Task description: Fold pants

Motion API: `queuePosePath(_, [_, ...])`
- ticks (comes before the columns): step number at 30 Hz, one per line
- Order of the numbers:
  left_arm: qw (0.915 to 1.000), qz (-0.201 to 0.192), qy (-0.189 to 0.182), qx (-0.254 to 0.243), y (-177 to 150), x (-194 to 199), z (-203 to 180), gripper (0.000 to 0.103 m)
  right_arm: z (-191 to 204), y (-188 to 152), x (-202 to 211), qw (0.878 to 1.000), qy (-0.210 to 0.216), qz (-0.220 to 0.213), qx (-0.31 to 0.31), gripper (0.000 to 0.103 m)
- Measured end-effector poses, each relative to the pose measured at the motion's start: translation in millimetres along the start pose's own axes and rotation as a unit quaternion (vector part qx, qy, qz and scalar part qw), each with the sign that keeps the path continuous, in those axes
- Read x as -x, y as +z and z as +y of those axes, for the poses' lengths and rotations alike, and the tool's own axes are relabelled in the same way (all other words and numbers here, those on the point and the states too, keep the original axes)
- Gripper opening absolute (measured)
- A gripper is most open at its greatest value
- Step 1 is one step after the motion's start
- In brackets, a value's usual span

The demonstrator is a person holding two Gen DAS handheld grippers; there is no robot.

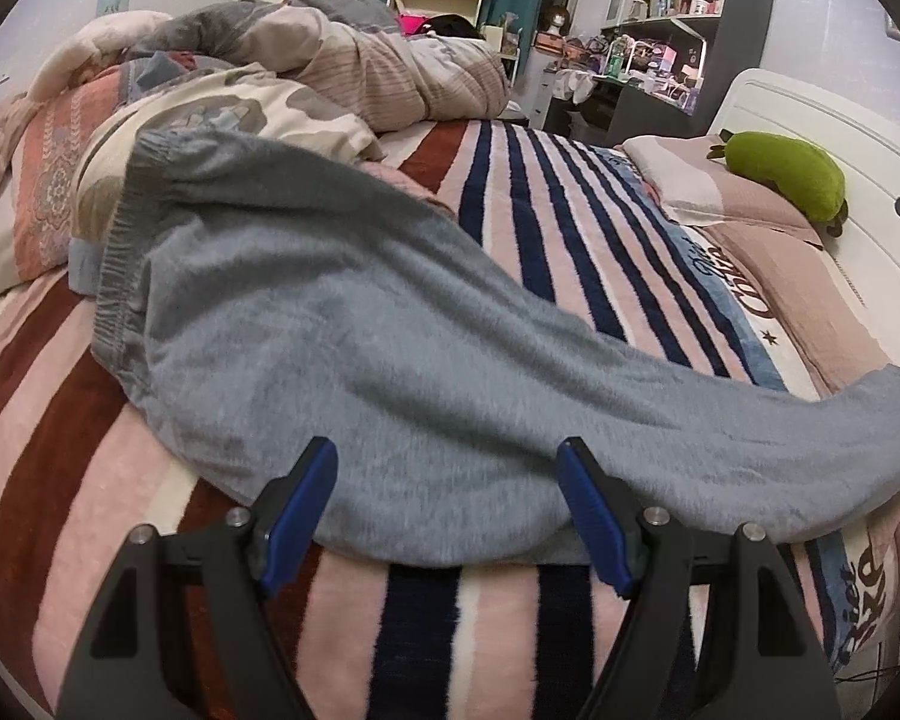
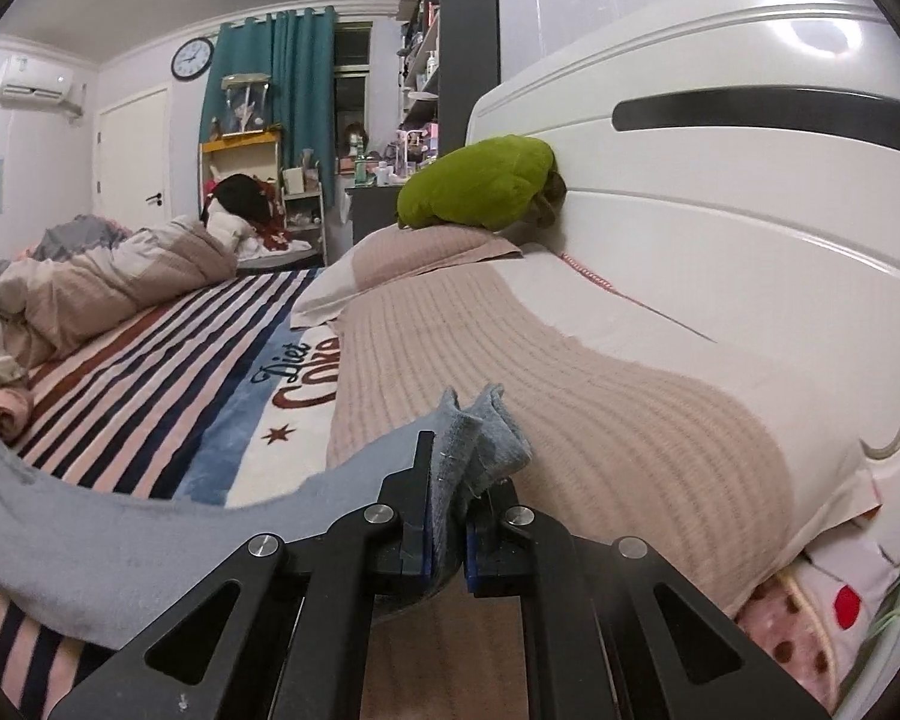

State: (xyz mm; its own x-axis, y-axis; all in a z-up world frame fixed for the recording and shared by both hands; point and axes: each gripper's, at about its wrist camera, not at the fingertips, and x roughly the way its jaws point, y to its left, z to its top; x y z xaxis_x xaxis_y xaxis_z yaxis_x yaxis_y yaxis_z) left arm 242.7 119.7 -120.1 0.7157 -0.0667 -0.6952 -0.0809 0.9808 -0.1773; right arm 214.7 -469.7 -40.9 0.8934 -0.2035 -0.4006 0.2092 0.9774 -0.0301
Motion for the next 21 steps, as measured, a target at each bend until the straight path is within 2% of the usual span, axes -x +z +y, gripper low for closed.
queuePosePath(12, [0.9985, 0.013, -0.045, -0.026, -3.4, -4.9, -31.1, 0.072, -50.4, 14.4, 24.9, 0.998, -0.054, 0.021, 0.002, 0.001])
queuePosePath(14, [0.9978, 0.021, -0.054, -0.033, -3.8, -8.7, -36.8, 0.072, -53.7, 10.9, 23.7, 0.998, -0.057, 0.038, 0.005, 0.001])
queuePosePath(16, [0.9971, 0.025, -0.057, -0.044, -3.3, -12.7, -43.7, 0.072, -54.4, 4.3, 16.9, 0.996, -0.05, 0.076, 0.009, 0.002])
queuePosePath(18, [0.9963, 0.026, -0.059, -0.056, -1.5, -16.2, -51.2, 0.072, -53.0, -0.2, 14.5, 0.994, -0.051, 0.097, 0.007, 0.016])
queuePosePath(19, [0.9957, 0.026, -0.065, -0.062, 1.5, -18.4, -56.3, 0.072, -50.8, 0.3, 17.4, 0.994, -0.058, 0.094, 0.011, 0.035])
queuePosePath(20, [0.995, 0.025, -0.07, -0.067, 3.4, -19.5, -60.0, 0.072, -47.8, 2.5, 21.2, 0.994, -0.063, 0.084, 0.017, 0.049])
queuePosePath(21, [0.9938, 0.026, -0.077, -0.076, 6.7, -21.9, -65.4, 0.072, -43.7, 7.1, 26.6, 0.995, -0.07, 0.071, 0.027, 0.052])
